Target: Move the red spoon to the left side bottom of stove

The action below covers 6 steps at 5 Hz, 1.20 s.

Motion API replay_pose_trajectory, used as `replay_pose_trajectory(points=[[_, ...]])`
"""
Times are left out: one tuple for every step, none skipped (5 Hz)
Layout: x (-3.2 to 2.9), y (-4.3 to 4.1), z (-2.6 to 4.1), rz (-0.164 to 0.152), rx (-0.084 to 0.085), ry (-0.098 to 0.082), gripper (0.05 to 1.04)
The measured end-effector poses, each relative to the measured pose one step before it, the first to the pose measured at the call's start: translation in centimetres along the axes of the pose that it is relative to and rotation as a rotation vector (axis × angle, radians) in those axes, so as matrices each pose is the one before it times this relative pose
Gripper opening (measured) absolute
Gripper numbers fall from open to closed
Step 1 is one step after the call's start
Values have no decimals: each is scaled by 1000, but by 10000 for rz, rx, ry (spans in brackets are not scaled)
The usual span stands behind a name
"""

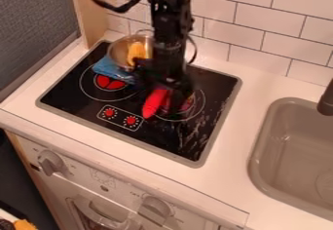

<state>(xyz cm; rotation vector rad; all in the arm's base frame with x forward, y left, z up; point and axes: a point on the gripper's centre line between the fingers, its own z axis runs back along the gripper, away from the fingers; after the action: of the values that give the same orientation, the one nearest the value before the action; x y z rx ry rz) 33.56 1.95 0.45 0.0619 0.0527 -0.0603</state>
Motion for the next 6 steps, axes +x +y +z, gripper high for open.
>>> replay_pose_trajectory(points=[[169, 283, -31, 229, -129, -43, 947], [-73, 498, -79, 173, -203, -139, 688], [-680, 144, 120, -140, 137, -130, 422], [-2080, -419, 496, -468, 17, 166, 396], [-329, -906, 3047, -505, -225, -714, 396], [-108, 1725, 3658, -28, -406, -545, 396]])
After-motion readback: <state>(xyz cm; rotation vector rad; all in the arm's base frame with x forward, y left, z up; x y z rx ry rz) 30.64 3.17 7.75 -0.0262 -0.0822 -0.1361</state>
